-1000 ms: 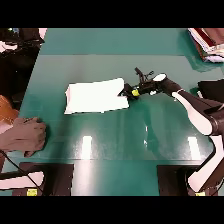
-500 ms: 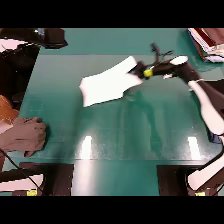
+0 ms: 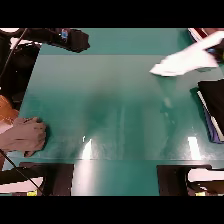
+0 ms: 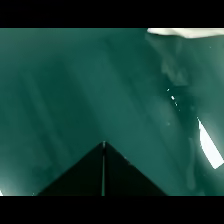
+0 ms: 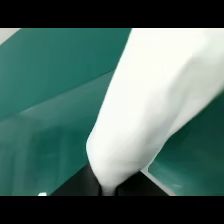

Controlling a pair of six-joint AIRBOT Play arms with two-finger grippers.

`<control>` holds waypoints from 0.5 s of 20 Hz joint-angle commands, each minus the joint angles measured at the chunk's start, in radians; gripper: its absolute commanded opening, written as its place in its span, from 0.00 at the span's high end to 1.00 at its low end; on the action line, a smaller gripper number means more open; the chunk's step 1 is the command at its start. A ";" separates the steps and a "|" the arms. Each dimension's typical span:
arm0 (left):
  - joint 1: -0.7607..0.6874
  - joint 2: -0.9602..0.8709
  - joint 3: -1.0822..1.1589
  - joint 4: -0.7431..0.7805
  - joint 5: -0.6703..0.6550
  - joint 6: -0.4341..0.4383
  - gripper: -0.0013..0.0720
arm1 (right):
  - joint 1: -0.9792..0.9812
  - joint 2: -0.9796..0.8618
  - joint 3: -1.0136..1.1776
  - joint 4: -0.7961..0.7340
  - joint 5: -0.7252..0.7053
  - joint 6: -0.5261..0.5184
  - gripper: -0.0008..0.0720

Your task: Fold the shirts.

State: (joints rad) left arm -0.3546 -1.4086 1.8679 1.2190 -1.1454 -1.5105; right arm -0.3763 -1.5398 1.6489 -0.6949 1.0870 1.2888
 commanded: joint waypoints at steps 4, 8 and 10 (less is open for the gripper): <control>-0.026 0.000 0.001 -0.007 0.030 -0.001 0.95 | -0.265 0.039 0.001 -0.066 0.024 0.031 0.97; -0.026 0.000 0.001 -0.007 0.030 -0.001 0.95 | -0.282 0.075 0.001 -0.067 -0.001 0.031 0.97; -0.026 0.000 0.001 -0.006 0.030 0.000 0.95 | -0.287 0.122 0.001 -0.069 -0.050 0.030 0.97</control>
State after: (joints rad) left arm -0.3794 -1.4086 1.8679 1.2129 -1.1172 -1.5112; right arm -0.6430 -1.4616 1.6489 -0.7574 1.0866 1.3182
